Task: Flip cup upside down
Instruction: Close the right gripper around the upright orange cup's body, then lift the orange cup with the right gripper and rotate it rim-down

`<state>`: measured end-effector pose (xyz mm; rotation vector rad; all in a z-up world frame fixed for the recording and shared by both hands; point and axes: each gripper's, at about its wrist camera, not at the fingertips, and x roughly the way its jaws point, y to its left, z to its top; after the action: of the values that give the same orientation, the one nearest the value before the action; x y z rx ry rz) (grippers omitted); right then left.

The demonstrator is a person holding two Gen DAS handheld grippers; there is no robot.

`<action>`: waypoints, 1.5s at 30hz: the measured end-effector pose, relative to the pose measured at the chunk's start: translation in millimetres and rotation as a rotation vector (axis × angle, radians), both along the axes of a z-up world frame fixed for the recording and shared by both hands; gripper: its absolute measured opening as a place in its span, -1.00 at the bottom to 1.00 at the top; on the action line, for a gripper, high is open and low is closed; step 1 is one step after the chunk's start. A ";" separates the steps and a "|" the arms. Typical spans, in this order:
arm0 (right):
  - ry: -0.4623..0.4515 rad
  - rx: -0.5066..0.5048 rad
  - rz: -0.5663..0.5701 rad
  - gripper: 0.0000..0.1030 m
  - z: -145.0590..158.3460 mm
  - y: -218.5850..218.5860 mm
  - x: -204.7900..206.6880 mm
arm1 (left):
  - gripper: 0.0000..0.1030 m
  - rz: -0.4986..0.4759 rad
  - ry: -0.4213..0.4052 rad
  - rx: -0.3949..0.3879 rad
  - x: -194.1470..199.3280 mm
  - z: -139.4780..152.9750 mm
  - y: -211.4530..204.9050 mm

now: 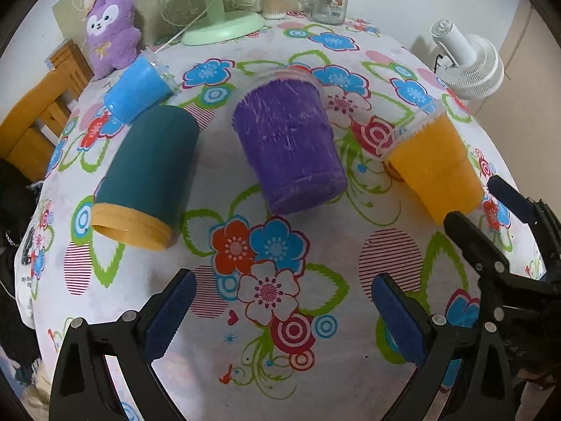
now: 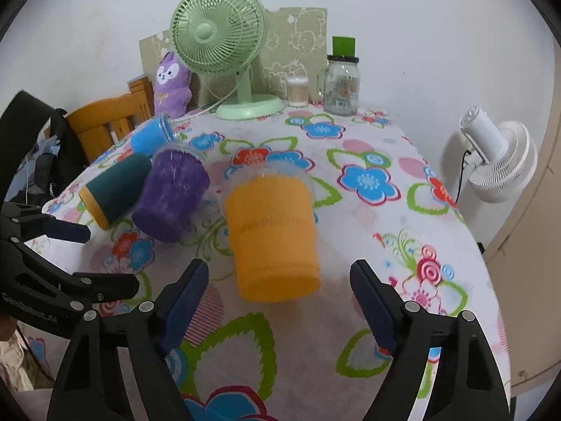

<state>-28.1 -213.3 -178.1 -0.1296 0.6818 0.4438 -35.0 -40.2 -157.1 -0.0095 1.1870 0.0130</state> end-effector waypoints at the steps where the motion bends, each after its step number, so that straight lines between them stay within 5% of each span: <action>1: 0.000 -0.002 -0.004 0.59 -3.1 0.0 -0.5 | 0.96 -0.007 0.000 0.001 0.2 -1.9 -1.0; 8: -0.002 0.015 0.000 0.48 -16.8 3.8 2.1 | 0.96 -0.023 -0.003 0.011 1.1 -8.9 -1.6; 14: 0.024 0.023 0.016 0.13 -19.7 4.4 4.7 | 0.96 -0.026 0.007 0.015 0.6 -10.1 -1.0; 22: 0.028 0.035 0.004 0.09 -9.9 7.3 1.6 | 0.96 -0.015 0.013 0.008 -4.6 -0.6 2.6; 45: 0.211 -0.021 -0.012 0.09 115.3 20.0 16.8 | 0.95 0.023 0.023 -0.075 13.1 96.3 16.6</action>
<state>-11.3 -193.4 -62.8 -0.0992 0.8943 0.4431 -21.9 -23.6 -60.8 -0.0898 1.2099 -0.0111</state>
